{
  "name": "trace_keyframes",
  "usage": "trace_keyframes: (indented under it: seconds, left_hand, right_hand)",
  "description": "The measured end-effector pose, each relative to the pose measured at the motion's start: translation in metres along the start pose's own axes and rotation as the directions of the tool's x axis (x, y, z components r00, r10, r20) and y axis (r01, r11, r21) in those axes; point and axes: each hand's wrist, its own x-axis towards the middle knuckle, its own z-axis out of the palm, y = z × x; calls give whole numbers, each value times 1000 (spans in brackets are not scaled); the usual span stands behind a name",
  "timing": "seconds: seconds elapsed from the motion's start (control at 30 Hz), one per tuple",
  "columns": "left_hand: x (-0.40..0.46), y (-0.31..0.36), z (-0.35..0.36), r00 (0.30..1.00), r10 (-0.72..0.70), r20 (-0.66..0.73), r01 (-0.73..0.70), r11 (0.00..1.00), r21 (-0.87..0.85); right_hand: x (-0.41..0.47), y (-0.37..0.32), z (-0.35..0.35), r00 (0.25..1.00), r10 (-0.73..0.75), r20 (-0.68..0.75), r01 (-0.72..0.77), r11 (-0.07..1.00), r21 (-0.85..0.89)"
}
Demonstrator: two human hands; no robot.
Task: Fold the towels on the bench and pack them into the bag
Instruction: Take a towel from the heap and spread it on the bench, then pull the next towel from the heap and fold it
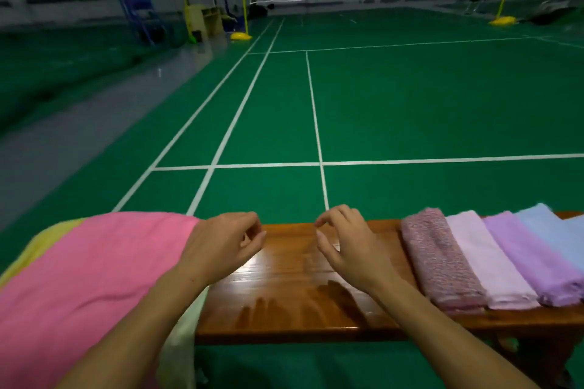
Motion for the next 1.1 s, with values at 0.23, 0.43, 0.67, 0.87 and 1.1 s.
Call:
trace_keyframes:
  seconds: [0.23,0.43,0.67,0.87,1.1]
  left_hand:
    - [-66,-126,-22,916,-363,171,321,919,230]
    - [-113,-185,-34,794,-582,176,530,805,267]
    - [-131,-211,-30,733,-666,136,636,743,207]
    - [-129,-210,-36,763,-644,55,644,765,3]
    - [-129,-198,-41,846,-532,-18,522,835,-172]
  right_hand:
    - [26,-91,108,975,-99,199,68,986,154]
    - [34,-139,170,940,107,323,-190,953,237]
    - [41,-177,207,754,371,541,-564,788,246]
    - [43,-184,219,726,326,606,-637,652,411]
    - [45,-179,186,897,221,382,-366,857,363]
